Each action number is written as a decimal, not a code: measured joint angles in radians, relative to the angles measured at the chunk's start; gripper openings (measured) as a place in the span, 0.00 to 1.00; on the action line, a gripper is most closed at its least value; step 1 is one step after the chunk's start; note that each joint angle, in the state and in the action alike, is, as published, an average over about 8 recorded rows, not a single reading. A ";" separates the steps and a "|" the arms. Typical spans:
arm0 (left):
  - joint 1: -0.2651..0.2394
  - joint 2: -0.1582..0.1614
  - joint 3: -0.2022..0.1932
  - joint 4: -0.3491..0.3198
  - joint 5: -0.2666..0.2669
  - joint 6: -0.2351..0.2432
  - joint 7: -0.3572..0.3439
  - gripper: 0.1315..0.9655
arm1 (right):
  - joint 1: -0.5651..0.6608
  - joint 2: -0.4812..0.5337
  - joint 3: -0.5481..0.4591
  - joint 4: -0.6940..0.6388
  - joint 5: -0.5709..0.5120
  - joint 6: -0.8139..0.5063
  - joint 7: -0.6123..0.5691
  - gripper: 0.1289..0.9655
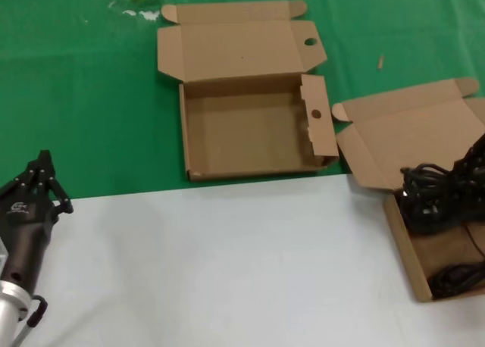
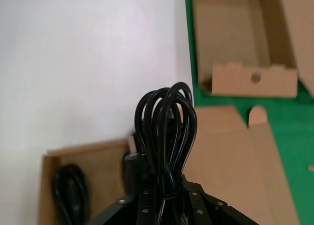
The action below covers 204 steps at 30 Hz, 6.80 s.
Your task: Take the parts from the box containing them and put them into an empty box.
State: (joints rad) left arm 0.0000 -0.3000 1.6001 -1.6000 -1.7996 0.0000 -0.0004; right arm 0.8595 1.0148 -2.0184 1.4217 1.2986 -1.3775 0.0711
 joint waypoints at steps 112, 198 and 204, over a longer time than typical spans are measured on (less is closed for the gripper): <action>0.000 0.000 0.000 0.000 0.000 0.000 0.000 0.21 | -0.228 -0.611 0.102 -0.110 0.087 0.803 0.039 0.98; 0.000 0.000 0.000 0.000 0.000 0.000 0.000 1.00 | -0.832 -0.710 0.405 0.166 0.483 1.353 -0.066 1.00; 0.000 0.000 0.000 0.000 0.000 0.000 0.000 1.00 | -0.832 -0.710 0.405 0.166 0.483 1.353 -0.066 1.00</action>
State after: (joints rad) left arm 0.0000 -0.3000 1.6000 -1.6000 -1.7999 0.0000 0.0000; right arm 0.0275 0.3045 -1.6137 1.5875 1.7820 -0.0250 0.0047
